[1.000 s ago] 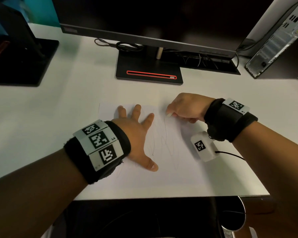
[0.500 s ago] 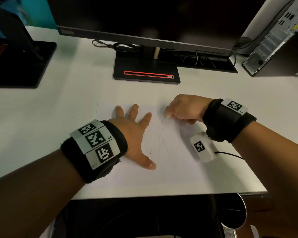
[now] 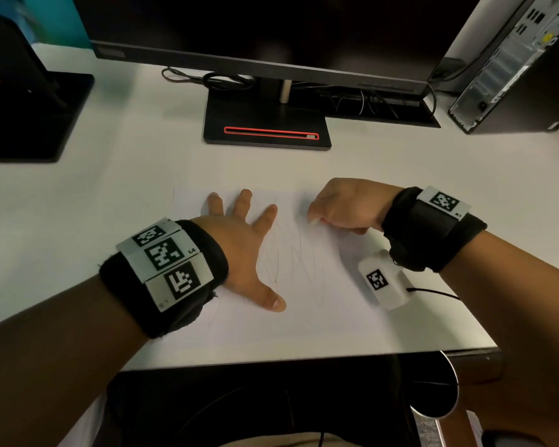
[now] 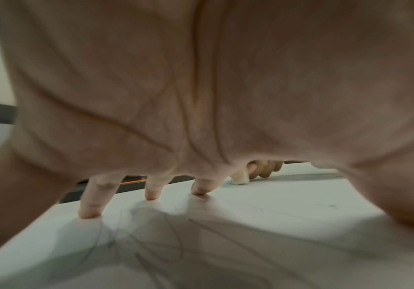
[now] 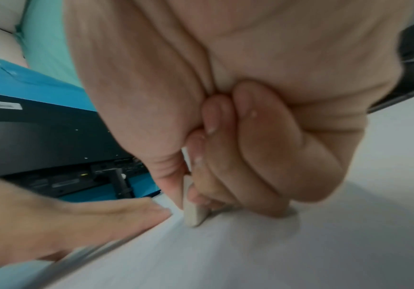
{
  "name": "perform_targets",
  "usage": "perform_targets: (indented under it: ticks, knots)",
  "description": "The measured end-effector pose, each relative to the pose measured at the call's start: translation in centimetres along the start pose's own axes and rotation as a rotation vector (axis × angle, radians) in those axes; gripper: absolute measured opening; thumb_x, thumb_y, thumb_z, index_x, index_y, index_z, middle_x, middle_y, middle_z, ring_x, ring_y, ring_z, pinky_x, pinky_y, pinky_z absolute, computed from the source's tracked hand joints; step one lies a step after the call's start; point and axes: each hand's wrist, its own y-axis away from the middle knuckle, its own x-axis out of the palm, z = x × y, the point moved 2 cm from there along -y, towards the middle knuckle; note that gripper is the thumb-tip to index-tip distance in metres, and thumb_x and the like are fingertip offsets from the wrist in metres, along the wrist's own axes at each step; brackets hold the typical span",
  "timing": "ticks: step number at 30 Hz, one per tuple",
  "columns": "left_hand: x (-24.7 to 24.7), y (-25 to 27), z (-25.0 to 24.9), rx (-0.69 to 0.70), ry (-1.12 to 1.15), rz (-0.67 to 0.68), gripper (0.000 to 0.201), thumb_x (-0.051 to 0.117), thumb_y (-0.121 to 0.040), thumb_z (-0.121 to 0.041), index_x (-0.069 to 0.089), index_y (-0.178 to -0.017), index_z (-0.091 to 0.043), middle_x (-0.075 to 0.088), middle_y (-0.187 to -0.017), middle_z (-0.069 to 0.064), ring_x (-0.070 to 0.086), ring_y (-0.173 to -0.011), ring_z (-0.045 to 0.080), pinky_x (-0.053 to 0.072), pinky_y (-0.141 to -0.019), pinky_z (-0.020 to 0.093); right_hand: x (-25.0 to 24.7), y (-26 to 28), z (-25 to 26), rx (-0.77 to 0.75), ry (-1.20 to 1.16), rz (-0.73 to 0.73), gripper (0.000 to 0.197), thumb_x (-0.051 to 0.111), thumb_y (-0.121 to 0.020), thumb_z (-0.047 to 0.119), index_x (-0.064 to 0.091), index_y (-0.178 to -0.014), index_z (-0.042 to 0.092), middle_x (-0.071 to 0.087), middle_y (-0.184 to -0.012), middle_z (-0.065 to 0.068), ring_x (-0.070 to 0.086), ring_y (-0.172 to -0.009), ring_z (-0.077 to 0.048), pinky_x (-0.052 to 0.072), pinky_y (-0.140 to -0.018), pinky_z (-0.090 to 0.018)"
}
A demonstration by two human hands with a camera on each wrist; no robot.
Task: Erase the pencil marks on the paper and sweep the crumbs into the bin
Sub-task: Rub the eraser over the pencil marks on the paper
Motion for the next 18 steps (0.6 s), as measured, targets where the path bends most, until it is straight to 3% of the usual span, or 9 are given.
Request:
perform_targets:
  ticks: [3, 8, 10, 13, 18]
  knots:
    - [0.0, 0.0, 0.1, -0.006, 0.0, 0.006, 0.143, 0.062, -0.053, -0.091, -0.033, -0.147, -0.038, -0.038, -0.156, 0.002, -0.025, -0.143, 0.046, 0.022, -0.113, 0.066, 0.9, 0.3, 0.2, -0.026, -0.012, 0.084, 0.037, 0.059, -0.096, 0.035, 0.048, -0.067, 0.014, 0.039, -0.054, -0.003, 0.034, -0.047, -0.021, 0.035, -0.048, -0.026]
    - [0.0, 0.0, 0.0, -0.004, -0.006, 0.01, 0.144, 0.062, -0.053, -0.091, -0.033, -0.147, -0.038, -0.039, -0.156, 0.003, -0.024, -0.143, 0.046, 0.021, -0.113, 0.066, 0.7, 0.6, -0.3, -0.03, -0.003, 0.036, 0.039, 0.057, -0.095, 0.036, 0.046, -0.065, 0.015, 0.041, -0.057, -0.005, 0.037, -0.052, -0.023, 0.039, -0.055, -0.03]
    - [0.0, 0.0, 0.1, -0.006, -0.001, 0.012, 0.144, 0.062, -0.053, -0.091, -0.034, -0.146, -0.038, -0.039, -0.156, 0.002, -0.024, -0.143, 0.046, 0.021, -0.113, 0.066, 1.2, 0.8, -0.1, -0.045, 0.011, 0.085, 0.04, 0.058, -0.096, 0.037, 0.046, -0.064, 0.017, 0.04, -0.055, -0.002, 0.036, -0.048, -0.022, 0.038, -0.052, -0.028]
    - [0.0, -0.1, 0.0, -0.004, -0.008, 0.014, 0.144, 0.061, -0.052, -0.092, -0.034, -0.146, -0.038, -0.039, -0.155, 0.003, -0.025, -0.143, 0.046, 0.021, -0.113, 0.066, 0.6, 0.7, -0.4, -0.022, -0.014, 0.042, 0.035, 0.06, -0.095, 0.037, 0.053, -0.069, 0.015, 0.043, -0.06, -0.005, 0.038, -0.055, -0.023, 0.037, -0.051, -0.027]
    - [0.0, 0.0, 0.0, -0.011, -0.007, 0.014, 0.144, 0.062, -0.053, -0.092, -0.034, -0.146, -0.038, -0.039, -0.156, 0.002, -0.024, -0.144, 0.046, 0.02, -0.113, 0.066, 1.5, 1.4, 0.1, -0.067, 0.065, 0.124, 0.037, 0.059, -0.096, 0.038, 0.048, -0.069, 0.015, 0.039, -0.057, -0.003, 0.035, -0.045, -0.02, 0.038, -0.051, -0.026]
